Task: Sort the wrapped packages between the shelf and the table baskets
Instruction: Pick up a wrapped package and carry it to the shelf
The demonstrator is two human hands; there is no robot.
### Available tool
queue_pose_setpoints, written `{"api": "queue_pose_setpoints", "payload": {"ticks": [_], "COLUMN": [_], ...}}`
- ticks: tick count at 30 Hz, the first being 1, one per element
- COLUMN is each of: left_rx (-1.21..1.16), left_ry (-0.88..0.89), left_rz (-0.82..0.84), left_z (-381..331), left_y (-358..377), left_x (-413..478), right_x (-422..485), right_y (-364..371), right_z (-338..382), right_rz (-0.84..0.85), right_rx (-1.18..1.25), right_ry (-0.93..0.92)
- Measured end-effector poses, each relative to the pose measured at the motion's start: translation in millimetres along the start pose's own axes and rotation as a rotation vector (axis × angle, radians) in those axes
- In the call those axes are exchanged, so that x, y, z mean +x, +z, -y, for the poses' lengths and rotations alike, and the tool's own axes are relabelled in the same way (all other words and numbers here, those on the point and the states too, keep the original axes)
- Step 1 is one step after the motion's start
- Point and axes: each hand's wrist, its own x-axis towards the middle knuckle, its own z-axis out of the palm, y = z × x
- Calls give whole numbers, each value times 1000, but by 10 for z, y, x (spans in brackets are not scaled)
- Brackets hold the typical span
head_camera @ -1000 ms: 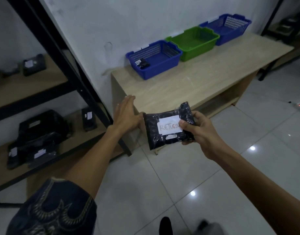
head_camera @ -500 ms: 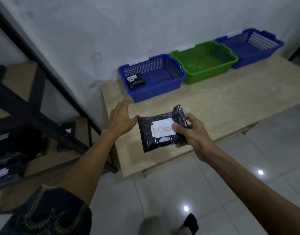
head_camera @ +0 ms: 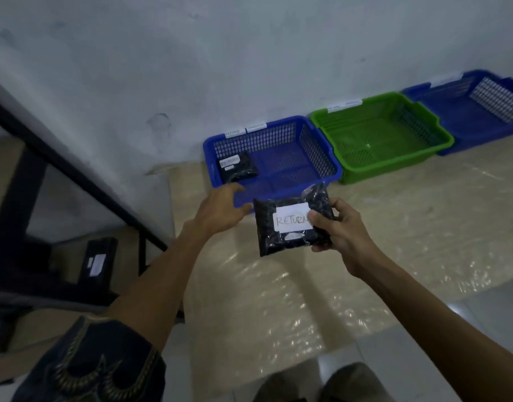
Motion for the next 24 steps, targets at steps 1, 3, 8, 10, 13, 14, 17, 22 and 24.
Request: {"api": "queue_pose_setpoints", "payload": {"ticks": [1, 3, 8, 10, 13, 14, 17, 22, 24], "left_rx": [11, 12, -16, -34, -70, -77, -86, -35, -19], "left_ry": [1, 15, 13, 4, -24, -38, -74, -107, -113], "left_rz": [24, 46, 65, 99, 148, 166, 230, 346, 368], "left_z": [11, 50, 81, 112, 155, 167, 185, 159, 144], "left_y": [-9, -11, 28, 76, 147, 170, 257, 458, 528], "left_x": [55, 169, 390, 500, 643, 688, 796, 952, 1017], "right_x": [82, 246, 617, 760, 1018, 1120, 1456, 2117, 2379], "right_y": [8, 29, 80, 74, 57, 53, 41, 68, 115], "right_z": [24, 75, 165, 208, 274, 295, 338, 285, 212], "right_rz": [7, 11, 41, 53, 56, 58, 40, 20, 22], "right_rx": [-6, -14, -13, -34, -37, -41, -36, -102, -127], "right_ry": [-6, -9, 2, -2, -9, -5, 21, 106, 137]}}
